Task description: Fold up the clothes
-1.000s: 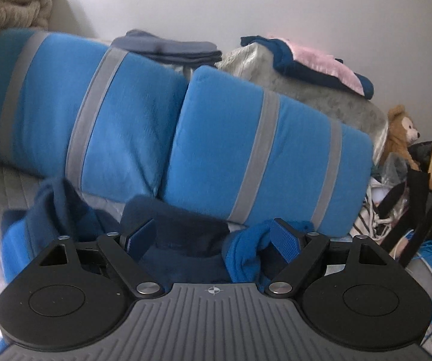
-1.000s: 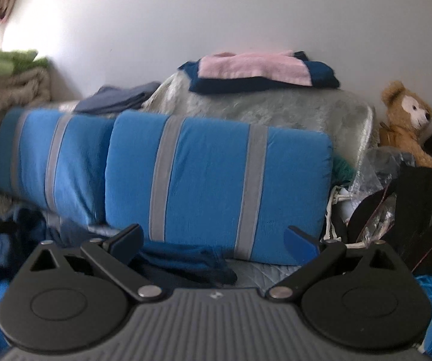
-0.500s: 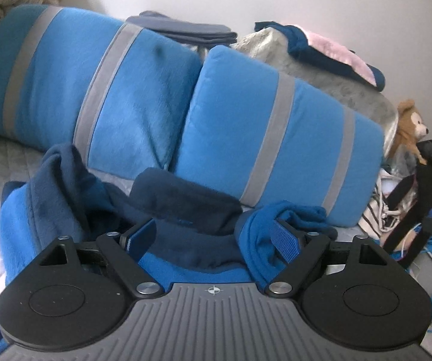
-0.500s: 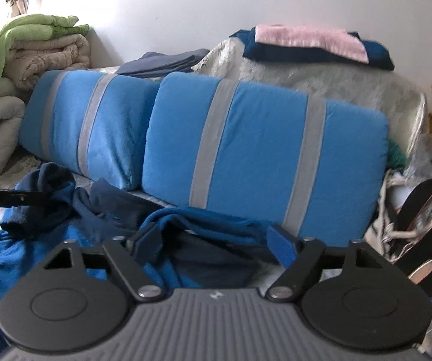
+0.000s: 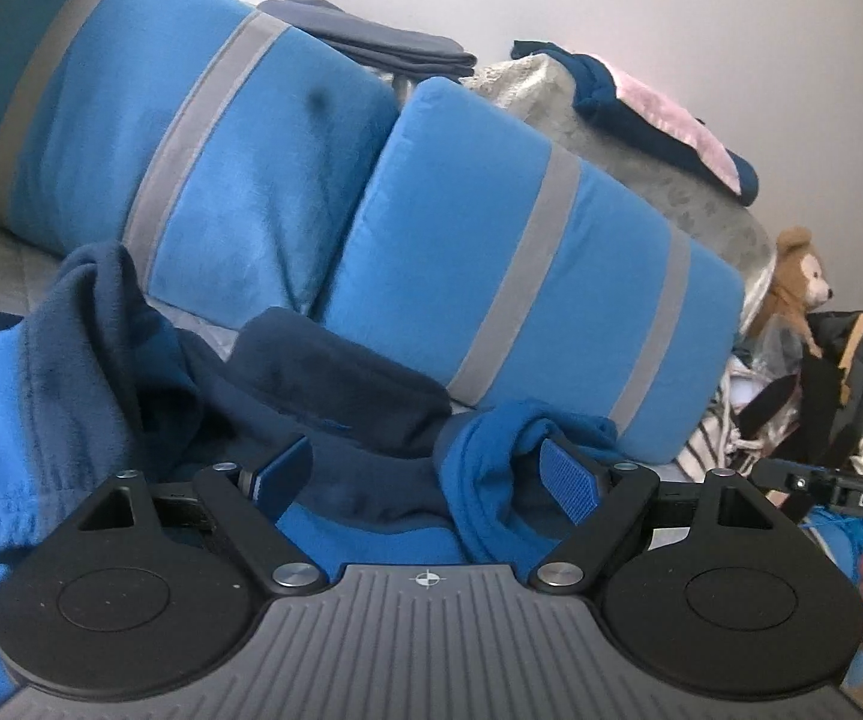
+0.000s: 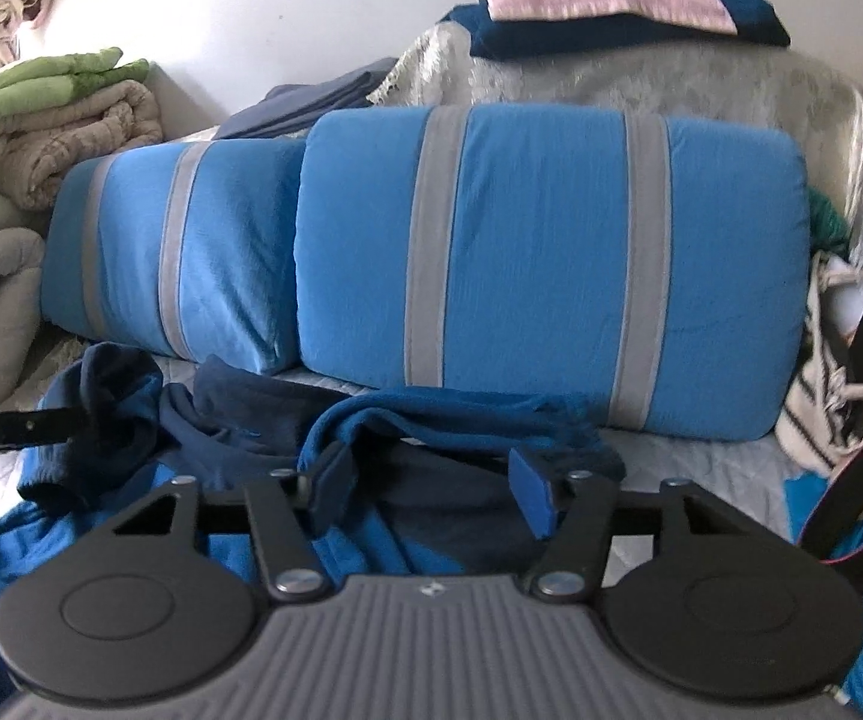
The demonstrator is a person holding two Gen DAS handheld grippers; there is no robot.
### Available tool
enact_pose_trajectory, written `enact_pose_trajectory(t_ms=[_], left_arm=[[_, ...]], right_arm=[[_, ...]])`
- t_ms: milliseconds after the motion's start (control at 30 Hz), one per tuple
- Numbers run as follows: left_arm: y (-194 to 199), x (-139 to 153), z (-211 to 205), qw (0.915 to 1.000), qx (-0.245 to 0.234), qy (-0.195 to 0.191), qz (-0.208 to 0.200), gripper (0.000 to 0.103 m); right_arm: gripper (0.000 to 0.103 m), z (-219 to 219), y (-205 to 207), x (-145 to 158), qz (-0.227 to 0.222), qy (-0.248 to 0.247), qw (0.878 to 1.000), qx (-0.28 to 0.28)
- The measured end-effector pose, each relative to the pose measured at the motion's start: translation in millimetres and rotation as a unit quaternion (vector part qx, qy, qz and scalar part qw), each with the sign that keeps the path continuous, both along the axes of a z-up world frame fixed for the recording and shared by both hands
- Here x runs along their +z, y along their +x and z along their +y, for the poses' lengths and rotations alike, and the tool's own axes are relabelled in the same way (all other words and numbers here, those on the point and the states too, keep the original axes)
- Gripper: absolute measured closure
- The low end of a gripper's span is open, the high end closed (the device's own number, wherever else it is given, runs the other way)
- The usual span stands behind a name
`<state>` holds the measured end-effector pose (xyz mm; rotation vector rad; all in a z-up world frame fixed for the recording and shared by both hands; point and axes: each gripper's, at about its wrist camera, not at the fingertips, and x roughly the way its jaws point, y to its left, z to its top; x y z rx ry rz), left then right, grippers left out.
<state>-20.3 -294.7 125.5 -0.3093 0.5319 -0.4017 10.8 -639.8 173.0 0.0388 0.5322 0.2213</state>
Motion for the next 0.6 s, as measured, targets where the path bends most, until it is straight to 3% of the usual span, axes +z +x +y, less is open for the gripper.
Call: enact_pose_trajectory(t_ms=[133, 500, 600], left_arm=[[3, -3, 5, 0.9999, 0.003, -0.005, 0.008, 0.019], [8, -7, 2, 0.9996, -0.012, 0.003, 0.024, 0.019], [9, -7, 2, 0.9995, -0.013, -0.001, 0.03, 0.019]], right_arm=[[0.051, 2, 14, -9, 0.01, 0.01, 1.0, 0.001], [0.059, 3, 57, -35, 0.043, 0.008, 0.999, -0.007], [0.068, 2, 70, -42, 0.057, 0.009, 0.998, -0.01]])
